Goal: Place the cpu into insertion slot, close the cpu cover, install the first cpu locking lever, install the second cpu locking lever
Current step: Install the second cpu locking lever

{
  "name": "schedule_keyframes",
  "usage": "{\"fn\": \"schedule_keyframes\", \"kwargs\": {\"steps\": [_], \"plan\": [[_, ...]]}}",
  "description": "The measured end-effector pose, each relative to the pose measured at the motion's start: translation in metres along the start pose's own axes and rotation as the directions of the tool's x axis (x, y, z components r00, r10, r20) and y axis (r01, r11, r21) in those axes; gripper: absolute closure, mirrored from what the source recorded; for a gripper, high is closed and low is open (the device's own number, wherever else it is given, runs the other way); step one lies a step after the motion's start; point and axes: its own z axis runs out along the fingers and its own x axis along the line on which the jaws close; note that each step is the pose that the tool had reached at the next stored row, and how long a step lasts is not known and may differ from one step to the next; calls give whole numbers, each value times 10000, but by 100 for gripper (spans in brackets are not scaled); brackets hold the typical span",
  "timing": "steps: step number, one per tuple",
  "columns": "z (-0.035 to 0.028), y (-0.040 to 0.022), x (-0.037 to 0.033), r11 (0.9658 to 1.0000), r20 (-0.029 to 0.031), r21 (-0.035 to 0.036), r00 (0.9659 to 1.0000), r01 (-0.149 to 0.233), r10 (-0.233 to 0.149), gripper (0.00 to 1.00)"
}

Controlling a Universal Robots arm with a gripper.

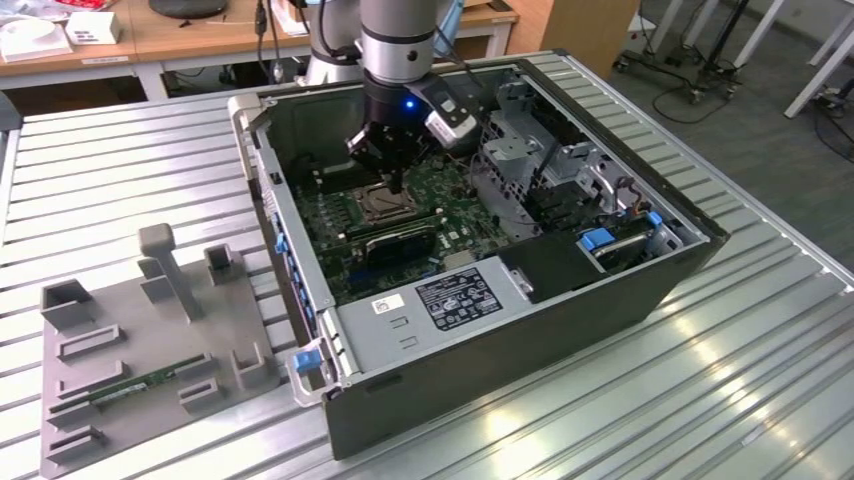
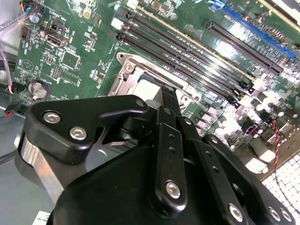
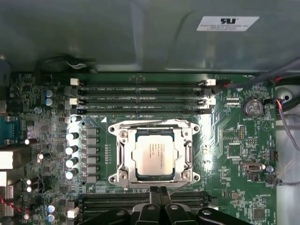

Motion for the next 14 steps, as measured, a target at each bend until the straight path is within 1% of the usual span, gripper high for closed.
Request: {"fn": "schedule_keyframes", "kwargs": {"steps": [14], "plan": [[0, -41, -1, 10000, 0, 0, 10000, 0, 0, 89]]}}
